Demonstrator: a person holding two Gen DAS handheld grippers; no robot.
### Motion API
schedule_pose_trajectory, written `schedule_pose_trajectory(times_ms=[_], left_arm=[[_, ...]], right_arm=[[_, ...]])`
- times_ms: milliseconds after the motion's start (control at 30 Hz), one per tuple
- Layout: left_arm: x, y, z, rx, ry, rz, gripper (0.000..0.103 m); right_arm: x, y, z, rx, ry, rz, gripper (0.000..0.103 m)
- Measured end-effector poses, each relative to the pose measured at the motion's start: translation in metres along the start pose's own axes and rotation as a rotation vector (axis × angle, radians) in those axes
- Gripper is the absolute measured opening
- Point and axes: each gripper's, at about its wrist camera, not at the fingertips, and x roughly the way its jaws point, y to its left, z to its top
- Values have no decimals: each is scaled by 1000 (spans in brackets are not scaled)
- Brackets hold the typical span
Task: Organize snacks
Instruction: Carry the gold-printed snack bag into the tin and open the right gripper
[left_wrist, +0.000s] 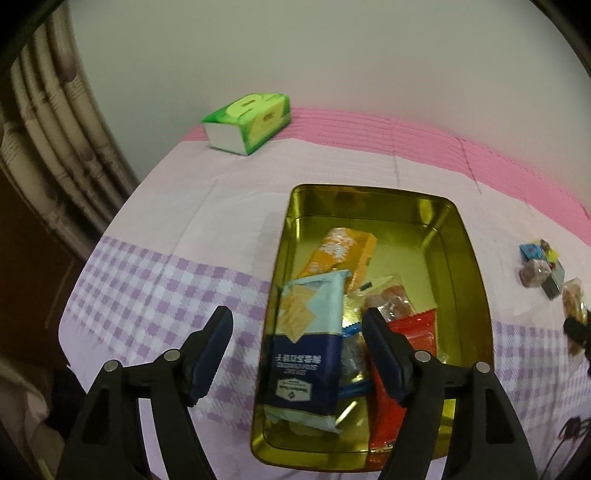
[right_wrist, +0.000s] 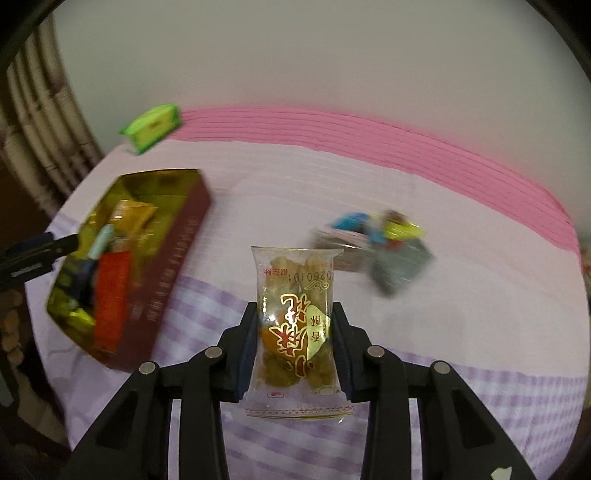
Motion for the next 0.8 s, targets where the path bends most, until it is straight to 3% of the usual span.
schedule_pose_trajectory(times_ms=[367,800], left_arm=[[2,15,0,-54,17,56,73],[5,33,-7,-100,42,98,73]], right_arm=[[18,70,15,-105,40,118,34],[45,132,20,-227,74,176,34]])
